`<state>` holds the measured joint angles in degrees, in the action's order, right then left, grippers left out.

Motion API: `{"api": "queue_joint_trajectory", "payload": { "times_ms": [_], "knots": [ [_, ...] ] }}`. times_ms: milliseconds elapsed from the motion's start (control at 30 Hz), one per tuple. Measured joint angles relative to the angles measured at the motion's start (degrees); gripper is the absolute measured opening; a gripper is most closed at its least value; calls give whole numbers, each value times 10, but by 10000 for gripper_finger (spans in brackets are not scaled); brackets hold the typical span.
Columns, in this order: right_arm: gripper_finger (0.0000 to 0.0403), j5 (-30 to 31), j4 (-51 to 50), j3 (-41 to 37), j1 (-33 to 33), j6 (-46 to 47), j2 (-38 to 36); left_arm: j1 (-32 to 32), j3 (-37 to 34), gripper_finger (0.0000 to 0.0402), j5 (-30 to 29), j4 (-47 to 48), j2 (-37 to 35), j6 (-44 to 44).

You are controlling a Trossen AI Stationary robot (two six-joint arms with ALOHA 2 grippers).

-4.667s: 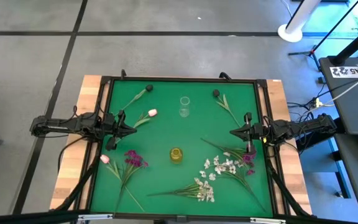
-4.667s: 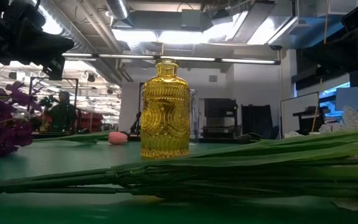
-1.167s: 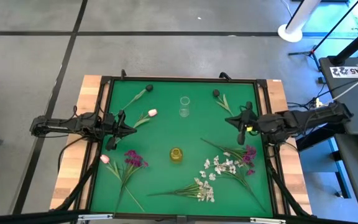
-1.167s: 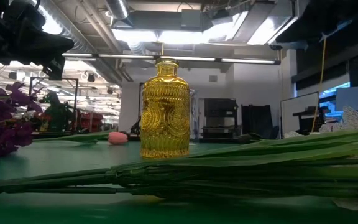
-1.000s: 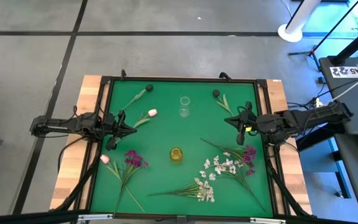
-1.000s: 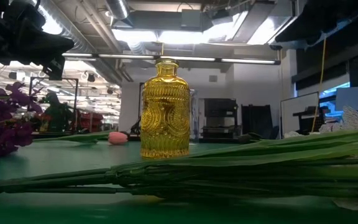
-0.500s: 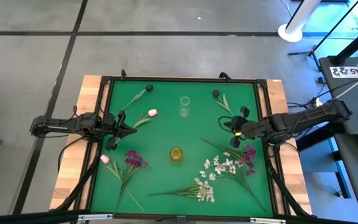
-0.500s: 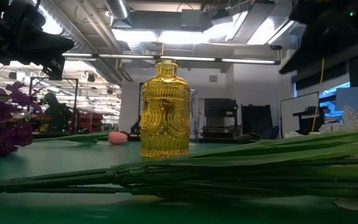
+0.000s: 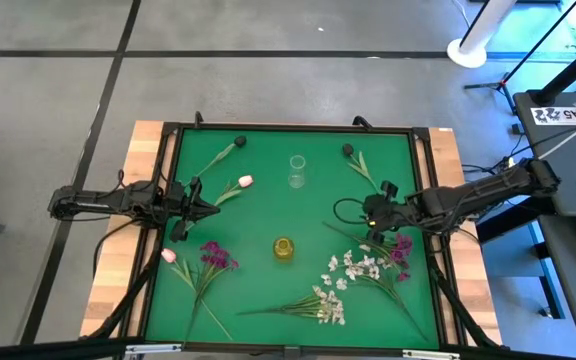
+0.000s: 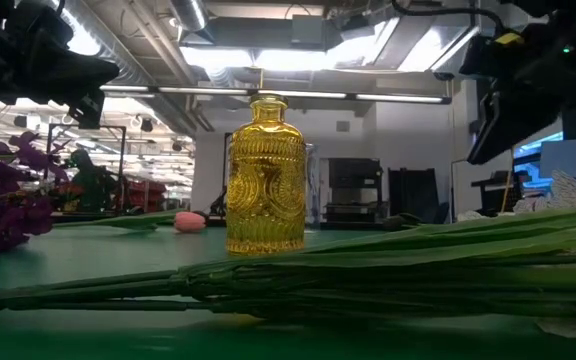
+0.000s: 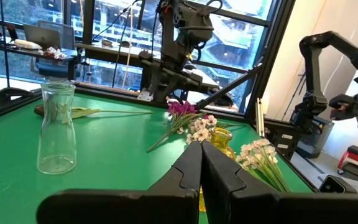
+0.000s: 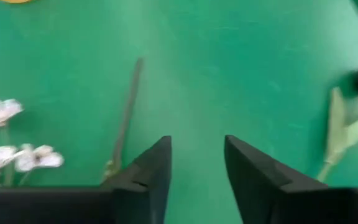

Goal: Sort flowers into vase by color
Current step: Put the right black tulip into the transparent vase

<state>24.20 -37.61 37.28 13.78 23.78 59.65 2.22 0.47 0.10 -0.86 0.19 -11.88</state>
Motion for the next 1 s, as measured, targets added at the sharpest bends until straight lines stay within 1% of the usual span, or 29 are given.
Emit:
{"api": "queue_joint_trajectory", "payload": {
  "times_ms": [100, 200, 267, 400, 500, 600, 700, 800, 1000],
  "knots": [
    [189, 16, -3, 0, -35, 0, 2, 0, 0, 0, 0, 0, 0, 0],
    [202, -6, -5, 0, -95, 18, 2, 0, 0, 0, 0, 0, 0, 0],
    [204, -26, -17, 0, -145, 32, 2, 0, 0, 0, 0, 0, 0, 0],
    [205, -59, -43, 0, -253, 27, 6, 0, 0, 0, 0, 0, 0, 0],
    [205, -79, -44, 0, -329, 8, 16, 0, 0, 0, 0, 0, 0, 0],
    [205, -122, -25, 0, -386, -19, 32, 0, 0, 0, 0, 0, 0, 0],
    [205, -147, 6, 0, -418, -51, 56, 0, 0, 0, 0, 0, 0, 0],
    [205, -148, 26, 0, -434, -75, 84, 0, 0, 0, 0, 0, 0, 0],
    [205, -148, 39, 0, -439, -76, 139, 0, 0, 0, 0, 0, 0, 0]
  ]
}}
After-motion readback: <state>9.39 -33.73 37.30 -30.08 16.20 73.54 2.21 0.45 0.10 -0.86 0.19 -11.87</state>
